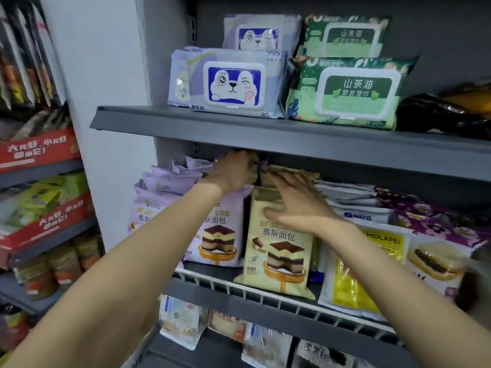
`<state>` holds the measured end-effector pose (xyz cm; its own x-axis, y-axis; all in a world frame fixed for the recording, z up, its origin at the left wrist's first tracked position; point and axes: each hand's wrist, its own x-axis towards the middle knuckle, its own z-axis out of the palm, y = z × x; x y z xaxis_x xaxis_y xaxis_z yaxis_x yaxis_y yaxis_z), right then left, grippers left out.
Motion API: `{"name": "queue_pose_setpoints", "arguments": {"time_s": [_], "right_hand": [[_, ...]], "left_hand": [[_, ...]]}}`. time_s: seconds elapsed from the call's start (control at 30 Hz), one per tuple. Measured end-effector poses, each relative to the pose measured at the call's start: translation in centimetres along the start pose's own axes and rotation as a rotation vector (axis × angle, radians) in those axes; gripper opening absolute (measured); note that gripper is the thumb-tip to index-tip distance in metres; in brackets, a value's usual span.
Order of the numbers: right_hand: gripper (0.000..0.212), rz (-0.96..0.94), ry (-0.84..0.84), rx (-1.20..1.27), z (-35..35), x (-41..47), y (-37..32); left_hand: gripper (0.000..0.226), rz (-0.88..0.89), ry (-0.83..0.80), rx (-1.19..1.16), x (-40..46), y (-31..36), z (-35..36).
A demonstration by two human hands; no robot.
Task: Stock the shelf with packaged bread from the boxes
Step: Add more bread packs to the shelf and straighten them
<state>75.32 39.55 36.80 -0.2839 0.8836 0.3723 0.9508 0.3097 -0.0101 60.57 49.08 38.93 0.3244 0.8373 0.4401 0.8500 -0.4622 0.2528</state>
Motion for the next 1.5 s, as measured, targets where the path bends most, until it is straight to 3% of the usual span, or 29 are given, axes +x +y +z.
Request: {"name": "queue_pose_setpoints", "arguments": {"time_s": [0.1, 0.17, 0.23, 0.33, 0.43, 0.57, 0.77, 0.87, 1.0, 1.07, 1.13, 1.23, 1.4, 1.5], "right_hand": [[0.081, -0.006, 0.103, -0.033, 0.7, 0.8, -3.5], [0.082, -0.005, 0.147, -0.078, 1.6, 1.2, -5.6], [0.088, -0.018, 0.161, -0.168, 2.6, 1.7, -7.5], [0.110, 0.019, 0.097, -0.251, 4.3, 2.5, -9.8], [0.125, 0.120, 0.001, -0.306, 6.3, 3.0, -11.4], [0.129, 0.271, 0.107, -0.429, 8.5, 3.5, -11.9], [0.110, 0.298, 0.208, -0.460, 10.4, 5.4, -10.9], [0.092, 0.304, 0.223, -0.478, 10.7, 5.7, -10.9], [0.079, 0.282, 0.286, -0.493, 11.0, 5.2, -11.3], [0.084, 0.286, 0.279, -0.506, 11.0, 4.8, -11.5], [0.093, 0.278, 0.276, -0.510, 10.9, 4.6, -11.6], [0.103, 0.261, 0.266, -0.499, 10.7, 4.5, -12.0], [0.104, 0.231, 0.228, -0.442, 10.5, 4.3, -12.5], [0.110, 0.263, 0.181, -0.384, 9.9, 4.0, -12.9]], "left_hand": [[0.032, 0.048, 0.026, 0.144, -1.6, -2.1, -1.9], [0.036, 0.064, -0.058, 0.217, -3.2, -3.1, -3.1], [0.054, 0.089, -0.189, 0.331, -4.9, -4.7, -4.0], [0.073, 0.109, -0.357, 0.426, -6.0, -7.5, -4.4], [0.092, 0.106, -0.424, 0.419, -6.0, -8.6, -3.5], [0.083, 0.113, -0.346, 0.501, -5.4, -8.2, -2.0], [0.082, 0.141, -0.217, 0.501, -5.2, -8.7, -1.0], [0.087, 0.171, -0.191, 0.397, -5.7, -9.2, -1.5], [0.074, 0.140, -0.043, 0.162, -7.7, -10.5, -3.4], [0.091, 0.154, -0.053, 0.171, -8.9, -12.1, -4.3], [0.106, 0.172, -0.164, 0.267, -10.0, -13.9, -5.0], [0.105, 0.156, -0.265, 0.327, -10.3, -15.5, -4.9], [0.095, 0.126, -0.133, 0.292, -10.8, -15.9, -3.8], [0.106, 0.027, 0.036, 0.090, -11.6, -16.0, -3.5]]}}
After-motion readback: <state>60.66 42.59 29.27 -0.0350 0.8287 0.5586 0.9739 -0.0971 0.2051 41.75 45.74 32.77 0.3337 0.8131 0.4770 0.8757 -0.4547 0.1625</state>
